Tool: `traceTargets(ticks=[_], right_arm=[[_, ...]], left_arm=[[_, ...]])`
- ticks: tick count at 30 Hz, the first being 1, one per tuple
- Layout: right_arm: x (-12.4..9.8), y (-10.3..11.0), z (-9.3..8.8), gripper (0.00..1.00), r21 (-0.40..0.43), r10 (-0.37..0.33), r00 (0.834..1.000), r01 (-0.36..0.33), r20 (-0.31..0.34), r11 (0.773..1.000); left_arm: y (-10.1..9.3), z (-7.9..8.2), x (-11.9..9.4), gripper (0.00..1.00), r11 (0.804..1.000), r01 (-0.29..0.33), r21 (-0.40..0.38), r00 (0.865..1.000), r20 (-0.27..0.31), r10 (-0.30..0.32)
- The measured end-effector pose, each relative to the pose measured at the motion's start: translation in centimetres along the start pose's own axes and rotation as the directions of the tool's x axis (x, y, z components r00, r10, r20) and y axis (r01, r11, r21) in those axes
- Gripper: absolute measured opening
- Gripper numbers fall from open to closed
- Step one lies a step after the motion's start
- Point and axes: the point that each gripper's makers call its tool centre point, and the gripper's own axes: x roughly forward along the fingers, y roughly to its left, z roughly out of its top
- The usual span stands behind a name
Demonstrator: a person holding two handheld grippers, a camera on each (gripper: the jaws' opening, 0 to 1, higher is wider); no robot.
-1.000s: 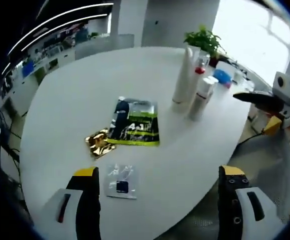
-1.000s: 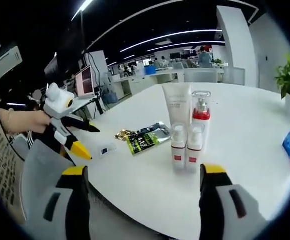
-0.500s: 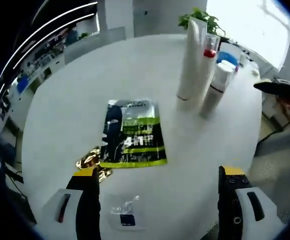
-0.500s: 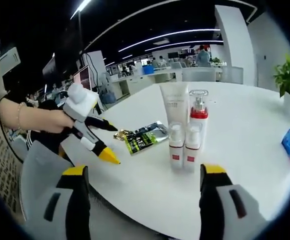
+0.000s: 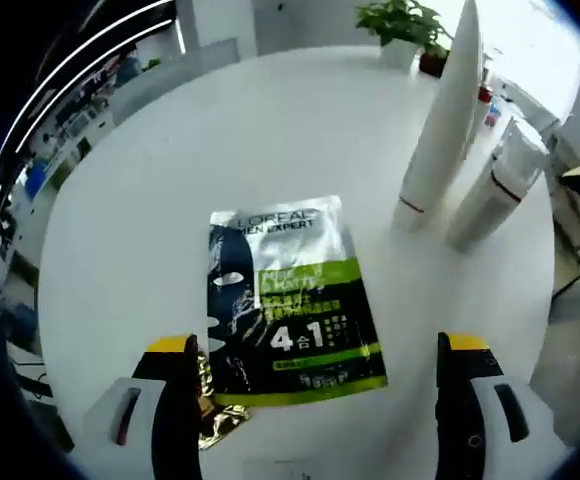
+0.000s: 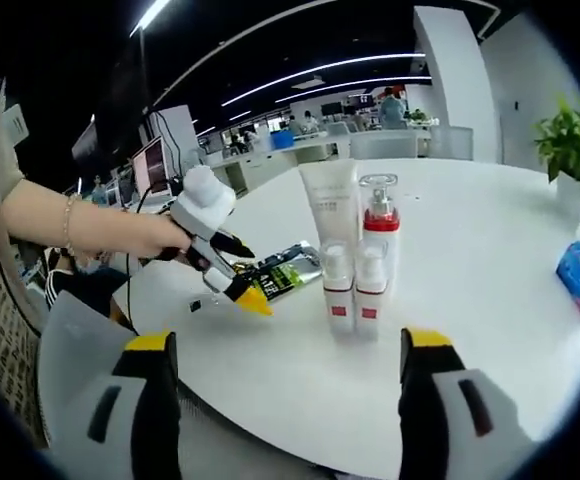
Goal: Arrange the skincare products in the storage area until every visible bottle or jar stands upright without overlapping.
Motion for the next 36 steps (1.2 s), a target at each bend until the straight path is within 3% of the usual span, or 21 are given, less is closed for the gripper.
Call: traceTargets(ticks=[6,17,21,26,32,36], right_arm=[[0.1,-0.4,-0.2,0.92,0.015,-0.014,1.000,0.014,-0.004,1.000],[0.2,-0.4,-0.5,0.92,0.025,-0.018,1.000,0.019,-0.018,1.000],[0.3,-0.4,-0.6,0.92,0.025,-0.017,1.000,0.017,-0.024,1.000],[0.4,-0.3,-0.7,0.92,0.025,-0.017,0.999,0.017,-0.028,1.000],[0.4,-0.3,-0.8,0.92,0.025,-0.018,0.999,0.019,-0.033,1.000],[0.4,-0.3,-0.8,0.91,0.025,-0.019,0.999,0.020,-0.034,0.999]], left_arm=[[1.2,0.4,1.2,0.97,1.000,0.001,-0.028,1.000,-0.014,-0.001],[0.9,0.3,1.5,0.90,1.000,0.005,-0.008,1.000,-0.006,-0.005],[0.2,0.7,0.6,0.74,1.000,0.005,-0.008,1.000,0.017,-0.005],[-0.8,0.9,-0.1,0.65,1.000,0.003,0.023,1.000,0.010,-0.003],[-1.3,0.9,-0.6,0.51,1.000,0.010,-0.014,1.000,0.008,-0.009],[-1.4,1.0,-0.8,0.31,1.000,0.013,0.001,1.000,0.014,-0.013]])
